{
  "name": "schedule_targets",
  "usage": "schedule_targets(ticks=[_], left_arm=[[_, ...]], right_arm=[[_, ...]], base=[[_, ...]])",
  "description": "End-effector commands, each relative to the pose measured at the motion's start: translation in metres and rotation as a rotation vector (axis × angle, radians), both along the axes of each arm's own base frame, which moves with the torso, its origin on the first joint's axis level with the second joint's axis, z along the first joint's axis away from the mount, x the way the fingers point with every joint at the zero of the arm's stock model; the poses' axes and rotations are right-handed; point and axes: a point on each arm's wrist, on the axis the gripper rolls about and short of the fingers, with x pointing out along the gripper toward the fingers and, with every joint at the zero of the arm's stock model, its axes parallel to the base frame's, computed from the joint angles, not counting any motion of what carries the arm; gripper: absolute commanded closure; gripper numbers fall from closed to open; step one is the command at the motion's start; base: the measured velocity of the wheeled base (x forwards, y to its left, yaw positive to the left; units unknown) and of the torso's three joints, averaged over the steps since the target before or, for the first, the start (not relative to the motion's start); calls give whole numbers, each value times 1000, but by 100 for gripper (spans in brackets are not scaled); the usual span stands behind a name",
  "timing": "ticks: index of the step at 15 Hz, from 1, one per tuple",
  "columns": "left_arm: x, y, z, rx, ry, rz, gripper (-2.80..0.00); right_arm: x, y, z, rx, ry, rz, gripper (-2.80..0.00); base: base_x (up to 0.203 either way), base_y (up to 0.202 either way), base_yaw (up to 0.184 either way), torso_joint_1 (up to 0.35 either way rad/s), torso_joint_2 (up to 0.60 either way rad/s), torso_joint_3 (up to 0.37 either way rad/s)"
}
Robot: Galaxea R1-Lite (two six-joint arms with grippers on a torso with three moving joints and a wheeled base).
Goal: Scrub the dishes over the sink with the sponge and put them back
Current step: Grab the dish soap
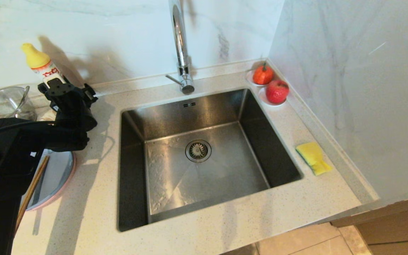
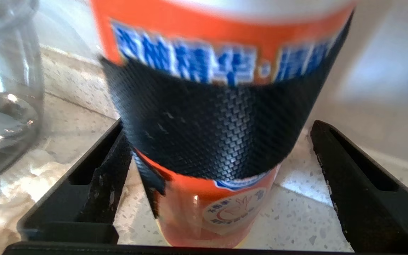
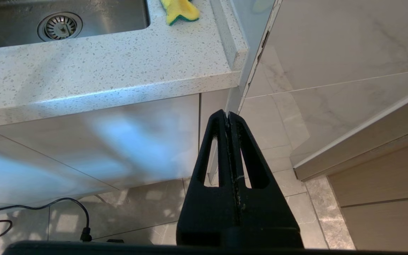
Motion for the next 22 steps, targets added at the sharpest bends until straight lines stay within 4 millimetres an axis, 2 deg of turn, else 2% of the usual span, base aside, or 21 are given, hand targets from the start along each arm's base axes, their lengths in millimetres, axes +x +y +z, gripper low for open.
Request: schedule_targets(ticks=[1,9,12,19,22], left_arm=[[2,1,-2,0,1,-3,0],[1,5,-1,6,1,-15,0],[-2,4,8,8,-21,-16,0],[-31,0,70,17,-126,-8,0],[-59,-5,106,21,-159,-10,0]], right_arm=[[0,0,0,1,0,1,0],[0,0,0,1,0,1,0],[0,0,0,1,0,1,0],[0,0,0,-1,1,1,0],[0,0,0,0,2,1,0]], base=[[0,0,0,0,0,0],[0,0,0,0,0,0],[0,0,0,0,0,0],[0,0,0,0,0,0],[0,0,0,0,0,0]])
